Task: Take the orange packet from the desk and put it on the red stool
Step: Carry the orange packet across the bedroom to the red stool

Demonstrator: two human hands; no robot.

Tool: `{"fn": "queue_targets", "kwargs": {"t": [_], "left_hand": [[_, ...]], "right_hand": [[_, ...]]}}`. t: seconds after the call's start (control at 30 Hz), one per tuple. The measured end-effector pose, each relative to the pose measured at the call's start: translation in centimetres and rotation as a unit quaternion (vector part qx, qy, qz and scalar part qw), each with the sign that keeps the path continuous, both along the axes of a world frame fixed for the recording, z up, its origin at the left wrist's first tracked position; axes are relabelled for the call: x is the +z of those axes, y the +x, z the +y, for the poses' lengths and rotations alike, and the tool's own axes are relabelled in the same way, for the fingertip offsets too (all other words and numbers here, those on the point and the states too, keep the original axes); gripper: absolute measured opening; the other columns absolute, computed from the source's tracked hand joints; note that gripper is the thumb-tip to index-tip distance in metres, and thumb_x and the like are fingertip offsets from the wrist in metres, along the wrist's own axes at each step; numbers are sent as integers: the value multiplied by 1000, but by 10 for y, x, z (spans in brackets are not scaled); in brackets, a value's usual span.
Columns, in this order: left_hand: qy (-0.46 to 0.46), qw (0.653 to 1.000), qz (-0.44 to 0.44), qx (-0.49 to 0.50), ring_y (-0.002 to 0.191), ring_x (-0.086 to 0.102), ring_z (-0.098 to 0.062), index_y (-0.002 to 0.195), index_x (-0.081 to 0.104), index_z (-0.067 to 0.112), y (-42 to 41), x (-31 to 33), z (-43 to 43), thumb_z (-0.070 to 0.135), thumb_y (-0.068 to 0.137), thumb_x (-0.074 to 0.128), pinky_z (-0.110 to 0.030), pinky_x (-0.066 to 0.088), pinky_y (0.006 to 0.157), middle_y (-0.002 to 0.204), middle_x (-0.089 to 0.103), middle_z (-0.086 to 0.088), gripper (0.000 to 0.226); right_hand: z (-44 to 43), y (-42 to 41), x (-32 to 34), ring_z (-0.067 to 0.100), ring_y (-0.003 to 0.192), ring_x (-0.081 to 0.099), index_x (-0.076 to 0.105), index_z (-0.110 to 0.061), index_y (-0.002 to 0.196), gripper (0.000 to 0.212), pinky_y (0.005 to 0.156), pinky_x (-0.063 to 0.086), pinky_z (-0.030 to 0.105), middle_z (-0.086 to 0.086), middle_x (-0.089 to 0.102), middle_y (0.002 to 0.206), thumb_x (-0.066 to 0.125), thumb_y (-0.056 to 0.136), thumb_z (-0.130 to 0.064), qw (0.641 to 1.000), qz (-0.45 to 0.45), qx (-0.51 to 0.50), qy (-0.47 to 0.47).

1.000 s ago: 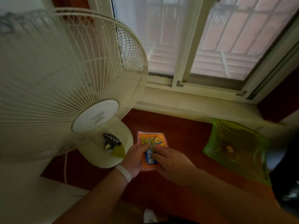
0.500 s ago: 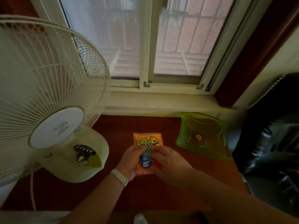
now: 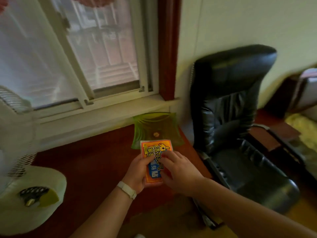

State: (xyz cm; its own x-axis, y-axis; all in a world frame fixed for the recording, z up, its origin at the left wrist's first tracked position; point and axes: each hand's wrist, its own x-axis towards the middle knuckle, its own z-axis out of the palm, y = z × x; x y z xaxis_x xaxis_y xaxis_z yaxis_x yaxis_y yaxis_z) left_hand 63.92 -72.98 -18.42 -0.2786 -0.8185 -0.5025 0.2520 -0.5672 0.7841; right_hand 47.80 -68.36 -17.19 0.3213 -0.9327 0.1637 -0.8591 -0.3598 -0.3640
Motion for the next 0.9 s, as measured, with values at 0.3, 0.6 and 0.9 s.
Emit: {"fn": "queue_targets", "kwargs": {"t": [0.3,0.6,0.9], "left_hand": [[-9,989,-2,-150,93,72,-37,114,65,13,-177,14,90,14,97,50,-52,59,73,105,74,-19,22],[2,939,6,-343,105,66,-43,121,61,7,-362,23,195,14,97,49,-57,54,87,116,68,-26,28],[20,837,2,-546,98,70,-39,128,55,6,-532,20,312,14,100,44,-46,60,69,120,65,-27,31]], "right_hand": [[138,-155,18,26,127,39,50,-18,130,43,104,37,44,6,44,140,49,92,-38,989,13,-150,4],[293,-288,21,27,120,46,54,-17,124,45,97,46,45,6,50,132,41,89,-42,934,-2,-356,-34],[432,-381,13,30,126,43,55,-15,123,38,99,44,48,11,50,136,56,90,-34,820,8,-571,-46]]}}
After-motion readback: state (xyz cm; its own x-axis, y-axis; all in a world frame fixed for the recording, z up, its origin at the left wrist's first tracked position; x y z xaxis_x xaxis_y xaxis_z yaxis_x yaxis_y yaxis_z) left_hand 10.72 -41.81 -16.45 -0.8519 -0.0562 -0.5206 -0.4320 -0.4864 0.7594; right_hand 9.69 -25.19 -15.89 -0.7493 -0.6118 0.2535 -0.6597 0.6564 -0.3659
